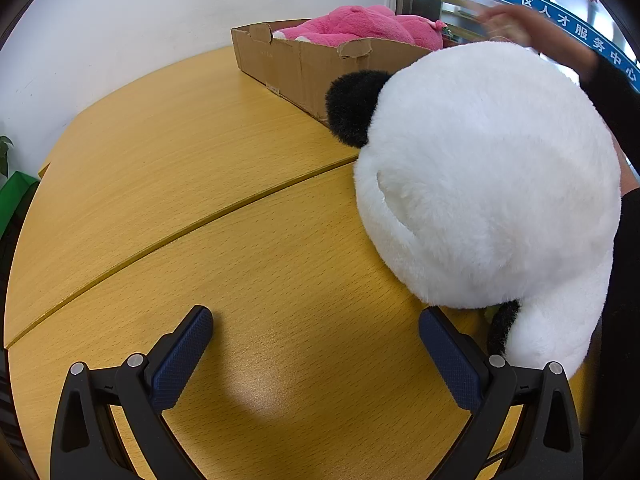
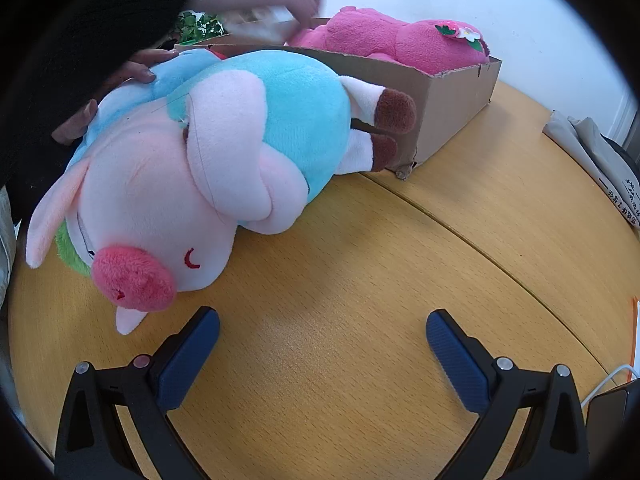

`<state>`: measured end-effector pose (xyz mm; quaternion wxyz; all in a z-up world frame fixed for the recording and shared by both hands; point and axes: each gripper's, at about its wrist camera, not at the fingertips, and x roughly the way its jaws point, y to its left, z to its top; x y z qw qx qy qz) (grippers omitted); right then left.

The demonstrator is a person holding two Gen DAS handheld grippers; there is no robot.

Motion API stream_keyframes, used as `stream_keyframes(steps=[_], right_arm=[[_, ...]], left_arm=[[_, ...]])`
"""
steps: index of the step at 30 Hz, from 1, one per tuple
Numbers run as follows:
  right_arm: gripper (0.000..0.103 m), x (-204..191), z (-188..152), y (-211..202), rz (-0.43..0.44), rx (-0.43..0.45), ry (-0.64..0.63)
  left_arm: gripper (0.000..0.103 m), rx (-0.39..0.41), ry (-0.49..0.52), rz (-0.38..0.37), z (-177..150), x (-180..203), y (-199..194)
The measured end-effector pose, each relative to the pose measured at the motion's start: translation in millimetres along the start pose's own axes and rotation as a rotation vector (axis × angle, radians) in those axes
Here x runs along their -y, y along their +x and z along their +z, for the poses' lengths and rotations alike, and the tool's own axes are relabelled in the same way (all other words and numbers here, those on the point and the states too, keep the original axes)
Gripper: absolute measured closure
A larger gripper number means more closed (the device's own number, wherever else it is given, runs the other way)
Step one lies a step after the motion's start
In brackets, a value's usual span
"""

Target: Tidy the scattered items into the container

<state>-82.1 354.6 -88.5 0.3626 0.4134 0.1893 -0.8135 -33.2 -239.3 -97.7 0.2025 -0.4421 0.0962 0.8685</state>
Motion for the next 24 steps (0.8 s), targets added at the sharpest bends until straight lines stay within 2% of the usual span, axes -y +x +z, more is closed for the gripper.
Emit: stream_keyframes(steps=[24], right_arm=[[0.0, 0.4, 2.2, 0.2, 0.0, -0.001, 0.0]], left_arm=[[0.0, 0.0, 0.0, 0.0, -0.9, 1.3, -0.4]])
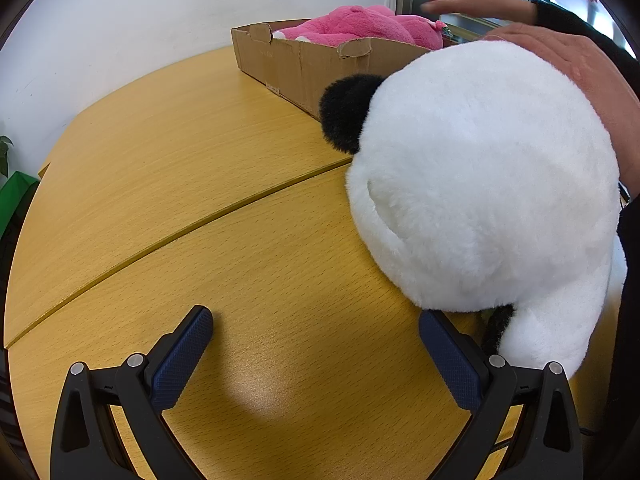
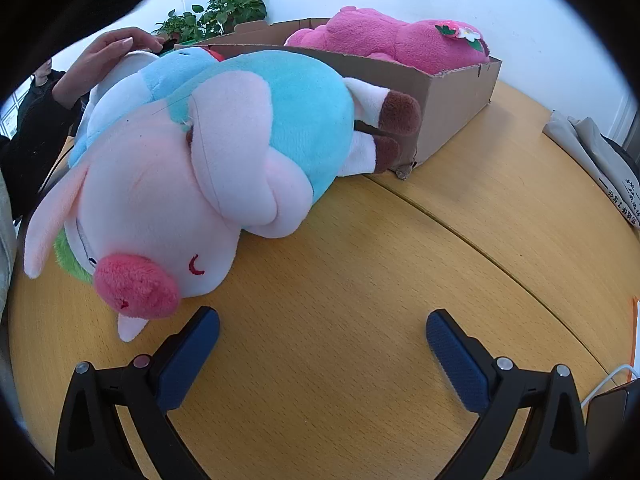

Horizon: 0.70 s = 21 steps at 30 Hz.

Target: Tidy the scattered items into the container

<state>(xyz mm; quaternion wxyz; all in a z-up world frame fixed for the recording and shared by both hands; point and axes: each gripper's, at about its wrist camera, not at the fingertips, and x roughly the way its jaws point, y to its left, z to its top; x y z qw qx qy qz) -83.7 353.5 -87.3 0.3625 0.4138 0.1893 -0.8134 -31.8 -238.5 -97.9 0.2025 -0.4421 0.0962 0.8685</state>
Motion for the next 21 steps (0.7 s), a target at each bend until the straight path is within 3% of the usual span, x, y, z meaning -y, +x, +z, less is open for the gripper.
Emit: stream_keyframes(steps=[21], right_arm=[[0.0, 0.9, 1.4, 1.0, 0.0, 0.0, 0.0]], left_arm=[[0.0, 0.0, 0.0, 0.0, -0.8, 1.3, -0.2]])
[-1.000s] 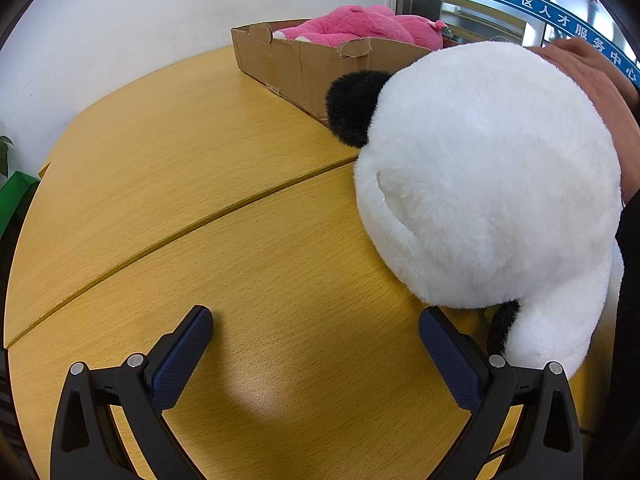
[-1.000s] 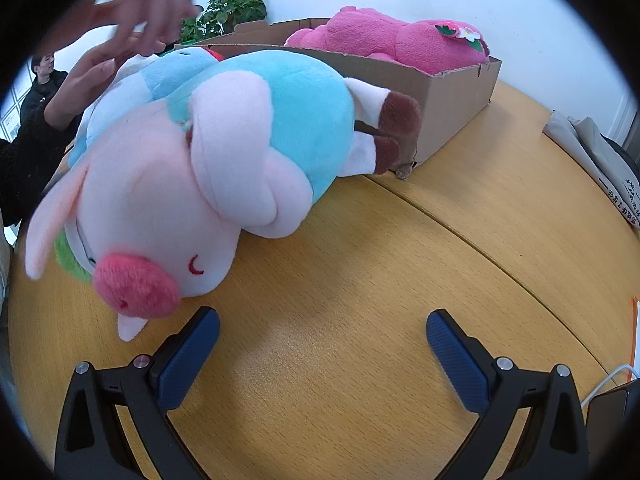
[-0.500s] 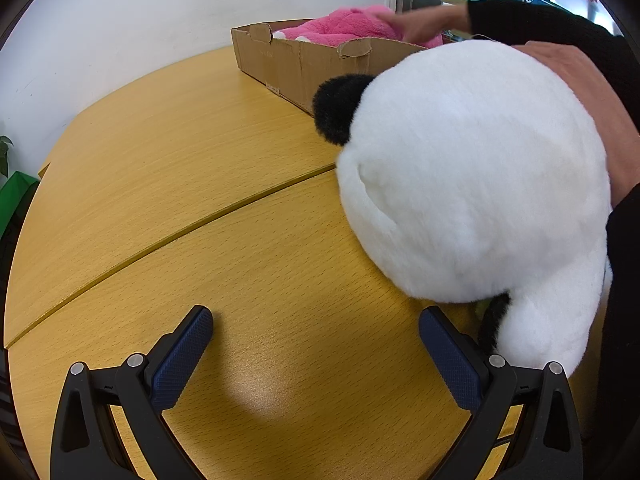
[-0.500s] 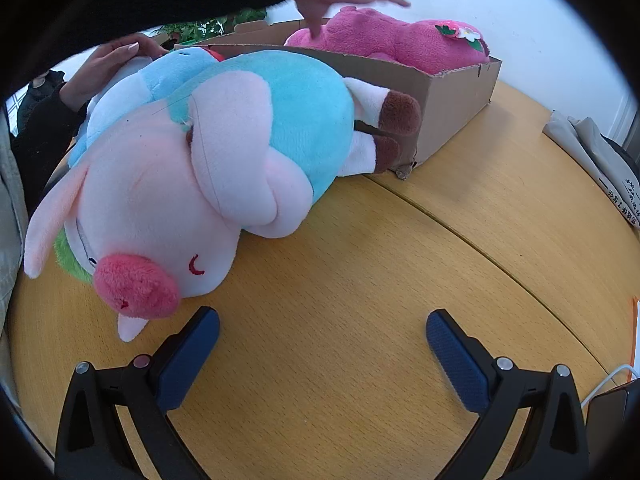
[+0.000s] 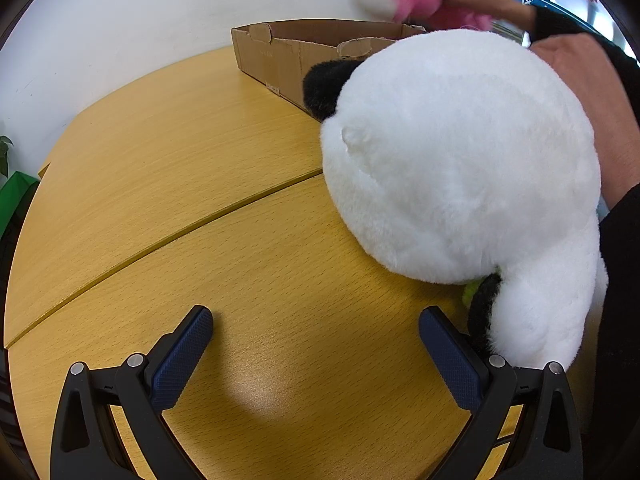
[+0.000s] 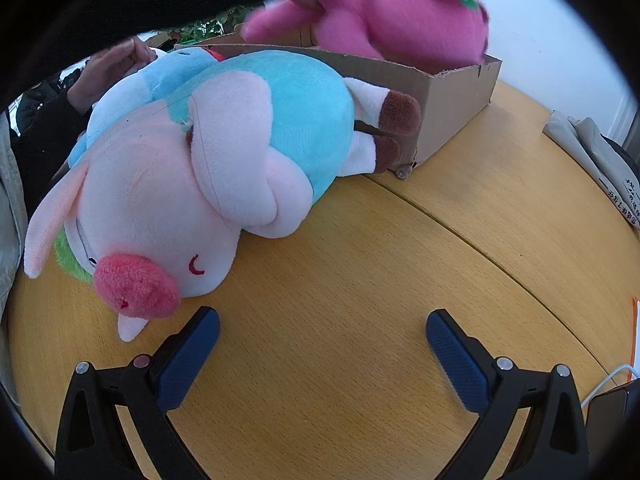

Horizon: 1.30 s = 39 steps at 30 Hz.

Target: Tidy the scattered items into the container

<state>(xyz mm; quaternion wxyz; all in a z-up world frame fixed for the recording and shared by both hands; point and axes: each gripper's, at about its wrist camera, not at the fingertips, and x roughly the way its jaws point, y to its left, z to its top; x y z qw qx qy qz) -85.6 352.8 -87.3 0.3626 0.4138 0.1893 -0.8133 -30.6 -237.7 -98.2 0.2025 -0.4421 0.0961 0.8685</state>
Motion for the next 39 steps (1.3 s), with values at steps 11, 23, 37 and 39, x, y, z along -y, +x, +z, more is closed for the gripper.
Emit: stream_keyframes(steps=[11, 23, 37, 39], right_arm=[[0.0, 0.3, 0.4, 0.4, 0.0, 0.0, 0.0], [0.0, 0.4, 0.1, 0.4, 0.0, 0.0, 0.0], [0.0, 0.9, 0.9, 1.0, 0.0, 0.0, 0.0], [0.0, 1.0, 0.9, 1.0, 0.0, 0.0, 0.0]], left_arm=[[0.0, 0.0, 0.0, 0.0, -0.5, 0.8, -0.5], [0.0, 0.0, 0.0, -0.001, -0.1, 0.3, 2.3], [0.0, 0.0, -0.001, 0.0, -0.6, 1.2, 2.4], [0.0, 0.0, -0.001, 0.0, -1.0, 1.7, 1.6]])
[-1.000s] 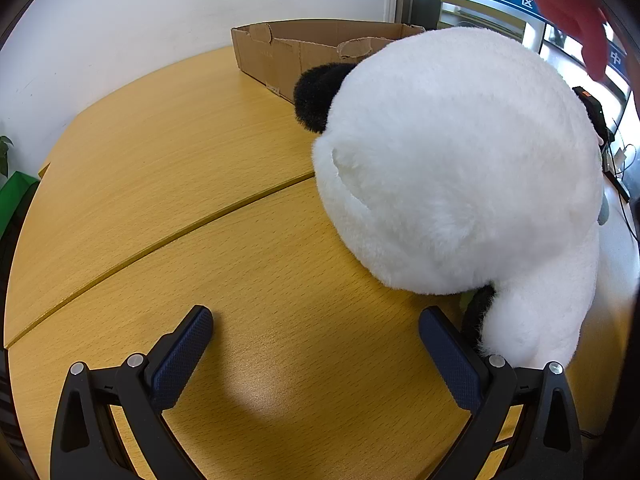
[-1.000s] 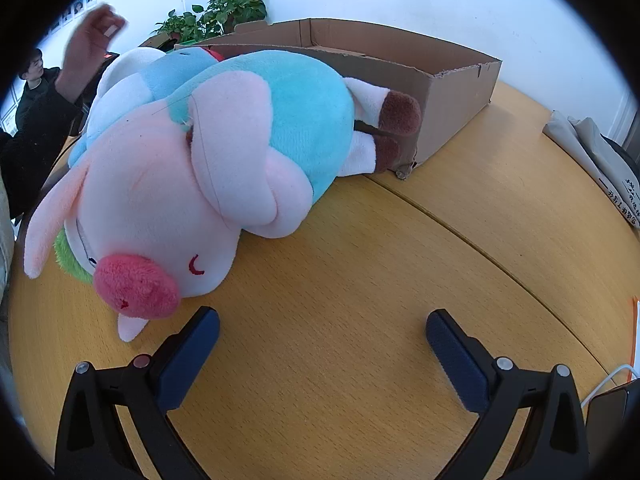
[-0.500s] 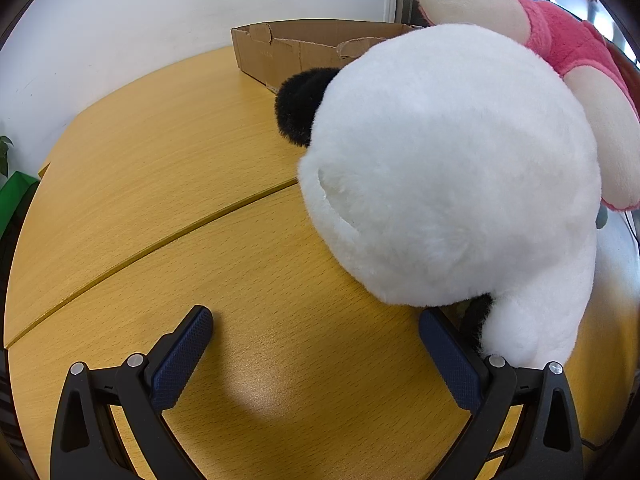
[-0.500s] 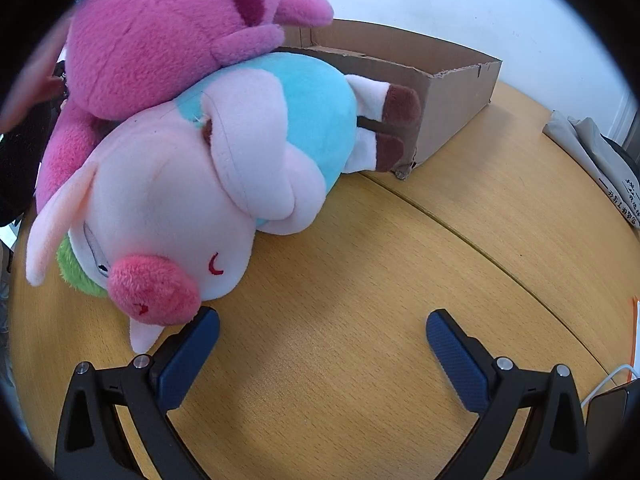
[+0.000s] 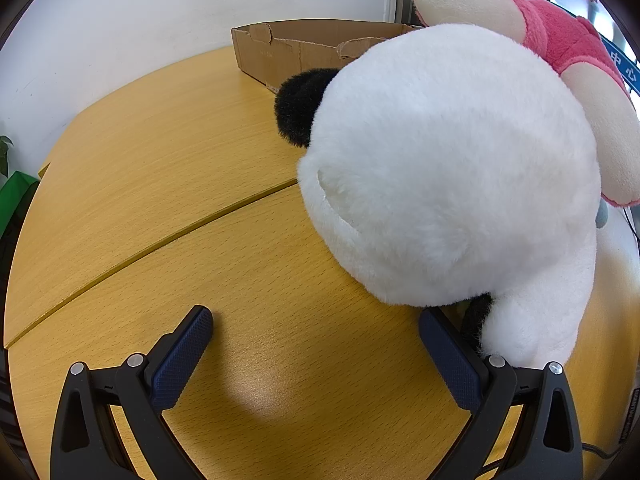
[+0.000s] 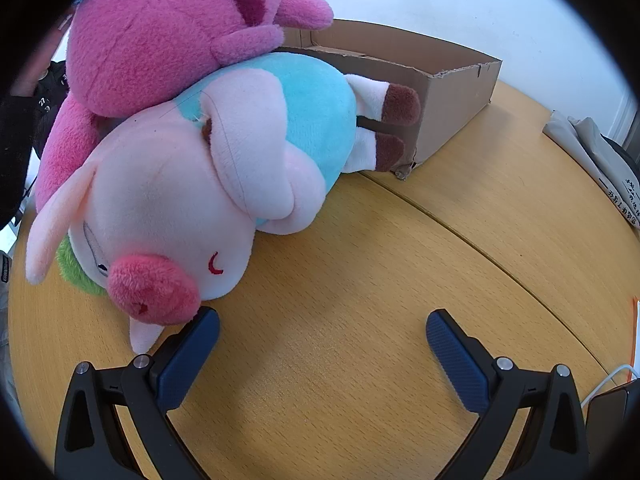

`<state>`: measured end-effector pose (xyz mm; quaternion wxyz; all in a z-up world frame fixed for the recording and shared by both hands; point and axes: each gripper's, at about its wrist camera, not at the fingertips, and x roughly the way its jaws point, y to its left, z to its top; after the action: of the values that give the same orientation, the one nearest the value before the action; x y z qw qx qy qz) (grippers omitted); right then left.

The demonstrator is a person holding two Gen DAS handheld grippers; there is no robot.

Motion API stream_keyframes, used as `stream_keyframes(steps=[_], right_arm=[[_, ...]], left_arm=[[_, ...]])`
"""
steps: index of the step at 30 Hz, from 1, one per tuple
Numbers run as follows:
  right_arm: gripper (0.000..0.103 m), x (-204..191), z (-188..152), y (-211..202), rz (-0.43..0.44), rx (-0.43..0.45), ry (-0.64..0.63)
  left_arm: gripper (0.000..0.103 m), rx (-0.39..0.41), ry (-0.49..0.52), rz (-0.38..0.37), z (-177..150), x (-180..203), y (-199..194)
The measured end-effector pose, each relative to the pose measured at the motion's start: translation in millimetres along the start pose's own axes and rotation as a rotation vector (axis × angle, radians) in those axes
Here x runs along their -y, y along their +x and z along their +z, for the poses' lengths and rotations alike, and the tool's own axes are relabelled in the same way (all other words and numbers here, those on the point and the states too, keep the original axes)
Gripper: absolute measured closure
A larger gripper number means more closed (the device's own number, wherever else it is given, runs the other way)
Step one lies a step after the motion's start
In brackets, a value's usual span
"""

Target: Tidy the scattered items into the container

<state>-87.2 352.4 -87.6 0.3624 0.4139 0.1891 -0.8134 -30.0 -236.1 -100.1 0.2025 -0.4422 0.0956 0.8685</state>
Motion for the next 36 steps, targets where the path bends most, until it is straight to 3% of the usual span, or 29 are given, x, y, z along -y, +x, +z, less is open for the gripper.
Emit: stream_keyframes(steps=[36], right_arm=[[0.0, 0.2, 0.8, 1.3, -0.004, -0.002, 0.008]], left_arm=[[0.0, 0.0, -0.002, 0.0, -1.5, 2.3, -0.6]])
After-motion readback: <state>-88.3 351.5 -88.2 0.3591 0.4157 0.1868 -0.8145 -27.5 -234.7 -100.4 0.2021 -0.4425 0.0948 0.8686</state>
